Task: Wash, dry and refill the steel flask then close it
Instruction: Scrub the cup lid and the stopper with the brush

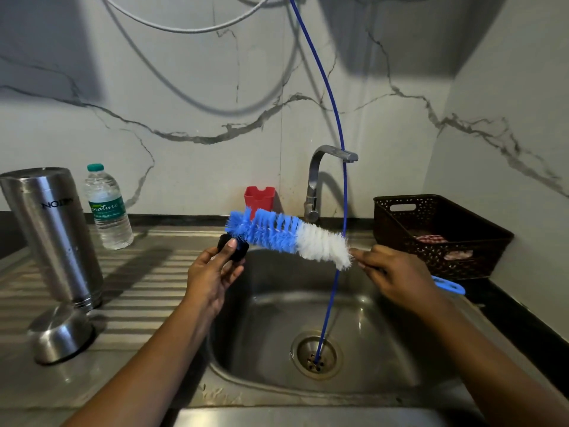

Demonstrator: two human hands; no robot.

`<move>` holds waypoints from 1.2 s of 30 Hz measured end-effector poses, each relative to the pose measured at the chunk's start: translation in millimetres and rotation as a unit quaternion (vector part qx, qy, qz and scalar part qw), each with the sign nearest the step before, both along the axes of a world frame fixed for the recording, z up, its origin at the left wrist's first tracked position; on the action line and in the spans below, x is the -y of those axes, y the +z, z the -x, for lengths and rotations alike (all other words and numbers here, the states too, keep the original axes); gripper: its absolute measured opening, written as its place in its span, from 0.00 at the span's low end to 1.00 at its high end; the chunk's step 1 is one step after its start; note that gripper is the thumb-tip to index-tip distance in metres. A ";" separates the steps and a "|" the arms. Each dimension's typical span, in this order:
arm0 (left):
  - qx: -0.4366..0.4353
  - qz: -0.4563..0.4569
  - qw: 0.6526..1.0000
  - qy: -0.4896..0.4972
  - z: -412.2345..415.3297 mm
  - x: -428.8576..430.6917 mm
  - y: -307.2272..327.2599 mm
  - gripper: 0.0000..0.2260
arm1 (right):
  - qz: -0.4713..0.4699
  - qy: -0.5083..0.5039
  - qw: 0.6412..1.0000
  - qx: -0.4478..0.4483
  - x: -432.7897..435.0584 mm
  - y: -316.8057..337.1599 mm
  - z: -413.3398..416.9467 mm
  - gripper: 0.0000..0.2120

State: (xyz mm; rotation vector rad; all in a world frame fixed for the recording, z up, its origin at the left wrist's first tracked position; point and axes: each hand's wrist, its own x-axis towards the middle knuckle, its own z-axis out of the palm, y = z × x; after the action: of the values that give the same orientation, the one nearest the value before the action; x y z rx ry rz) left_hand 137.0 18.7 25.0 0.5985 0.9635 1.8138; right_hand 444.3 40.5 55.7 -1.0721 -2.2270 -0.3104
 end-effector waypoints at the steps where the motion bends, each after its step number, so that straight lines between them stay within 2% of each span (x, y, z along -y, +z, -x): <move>1: -0.002 -0.001 1.000 0.003 0.4 0.2 0.5 0.05 | -0.006 -0.001 1.000 -0.003 0.4 -1.0 3.3 0.17; 6: 0.021 -0.015 1.000 0.014 3.8 -1.5 -1.7 0.06 | 0.016 -0.001 1.000 0.025 1.0 1.6 -3.1 0.18; 9: 0.048 -0.034 0.998 0.002 7.2 -3.3 -1.8 0.08 | 0.005 -0.035 0.998 0.052 -3.5 5.8 -21.5 0.18; 11: 0.014 -0.034 0.999 0.012 4.9 -3.7 -3.1 0.07 | 0.015 -0.060 0.998 0.024 -5.0 8.9 -28.7 0.15; 13: -0.042 -0.040 0.997 0.042 -0.1 -3.8 -5.2 0.10 | 0.050 -0.069 0.996 -0.005 -5.3 14.4 -30.6 0.14; 16: -0.120 -0.078 0.985 0.092 -2.6 -4.1 -6.8 0.17 | 0.085 -0.067 0.994 0.018 -0.4 22.7 -29.8 0.14; 20: -0.293 -0.102 0.939 0.145 -0.8 -3.2 -9.7 0.24 | 0.156 -0.063 0.985 0.029 5.3 24.4 -16.1 0.14; 23: -0.375 -0.110 0.905 0.171 -1.7 -3.1 -12.0 0.26 | 0.187 -0.060 0.980 0.015 7.9 22.1 -4.5 0.14; 27: -0.406 -0.114 0.882 0.212 5.3 -3.5 -10.8 0.25 | 0.257 -0.026 0.966 -0.027 10.8 26.0 -12.9 0.13; 31: -0.437 -0.138 0.863 0.211 2.9 -2.9 -10.2 0.24 | 0.267 -0.016 0.961 -0.062 9.7 22.2 -6.3 0.13; 36: -0.394 -0.122 0.889 0.199 6.1 -2.7 -9.4 0.25 | 0.312 0.008 0.946 -0.088 6.5 19.4 -11.2 0.13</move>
State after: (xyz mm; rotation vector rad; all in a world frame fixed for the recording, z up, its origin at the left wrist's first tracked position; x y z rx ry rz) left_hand 130.9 21.4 15.6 1.4579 1.4787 2.1021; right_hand 455.5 34.0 75.1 -1.3306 -2.2140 0.5215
